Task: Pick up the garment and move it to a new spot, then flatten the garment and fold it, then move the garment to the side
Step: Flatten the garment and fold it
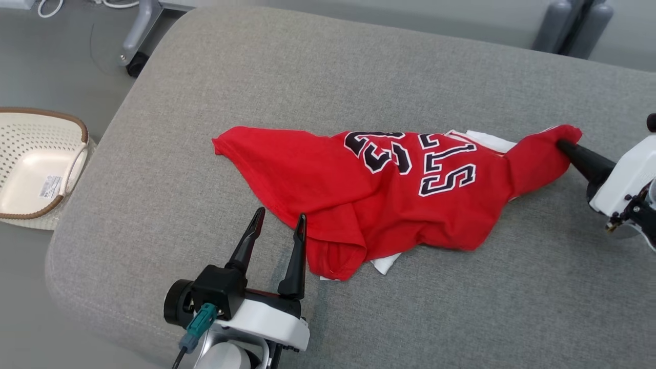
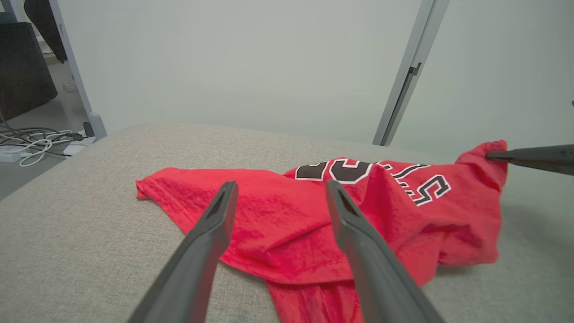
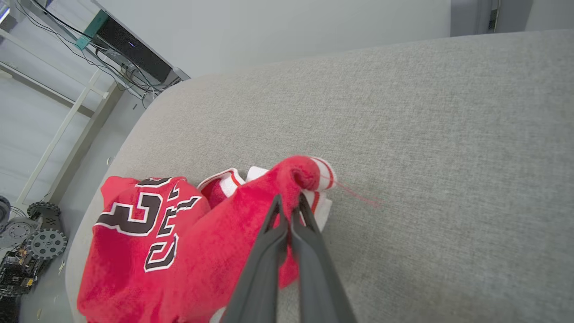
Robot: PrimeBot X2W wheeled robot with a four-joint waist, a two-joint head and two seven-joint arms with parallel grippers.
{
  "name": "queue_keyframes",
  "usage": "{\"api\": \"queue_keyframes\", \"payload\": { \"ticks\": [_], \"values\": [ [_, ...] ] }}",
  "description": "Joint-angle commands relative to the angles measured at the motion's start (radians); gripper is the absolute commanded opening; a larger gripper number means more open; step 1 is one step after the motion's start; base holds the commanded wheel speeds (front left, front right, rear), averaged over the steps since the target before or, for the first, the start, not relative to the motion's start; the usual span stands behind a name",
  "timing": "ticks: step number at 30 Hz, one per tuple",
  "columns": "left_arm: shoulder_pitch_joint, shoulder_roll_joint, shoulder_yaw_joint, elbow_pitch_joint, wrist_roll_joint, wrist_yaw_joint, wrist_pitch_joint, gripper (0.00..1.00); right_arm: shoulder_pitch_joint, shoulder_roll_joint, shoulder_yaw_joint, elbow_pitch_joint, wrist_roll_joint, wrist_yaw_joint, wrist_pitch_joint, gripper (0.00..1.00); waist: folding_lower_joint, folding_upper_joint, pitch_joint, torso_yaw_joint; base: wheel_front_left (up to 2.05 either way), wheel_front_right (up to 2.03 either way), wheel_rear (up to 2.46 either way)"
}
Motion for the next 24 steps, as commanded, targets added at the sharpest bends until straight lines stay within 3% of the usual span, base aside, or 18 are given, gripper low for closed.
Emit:
{"api": "queue_keyframes", "payload": {
  "ticks": [1, 10, 15, 20, 24],
  "values": [
    [0.001, 0.003, 0.008, 0.005, 0.005, -0.008, -0.002, 1.00, 0.023, -0.005, 0.005, -0.008, 0.007, 0.000, -0.011, 0.00, 0.0000, 0.0000, -0.025, -0.018, 0.00, 0.00, 0.00],
    [0.037, 0.003, 0.062, 0.054, 0.041, -0.055, -0.002, 1.00, 0.108, -0.066, 0.069, -0.188, 0.043, 0.000, -0.059, 0.00, 0.0000, 0.0000, -0.132, -0.109, 0.00, 0.00, 0.00],
    [0.054, 0.003, 0.083, 0.072, 0.045, -0.078, -0.002, 1.00, 0.123, -0.097, 0.088, -0.313, 0.079, 0.000, -0.028, 0.00, 0.0000, 0.0000, -0.177, -0.154, 0.00, 0.00, 0.00],
    [0.064, 0.004, 0.087, 0.077, 0.038, -0.090, -0.002, 1.00, 0.110, -0.152, 0.074, -0.467, 0.129, 0.000, 0.010, 0.00, 0.0000, 0.0000, -0.199, -0.156, 0.00, 0.00, 0.00],
    [0.069, 0.004, 0.077, 0.070, 0.022, -0.087, -0.002, 1.00, 0.101, -0.180, 0.084, -0.480, 0.139, 0.000, 0.059, 0.00, 0.0000, 0.0000, -0.190, -0.128, 0.00, 0.00, 0.00]
  ]
}}
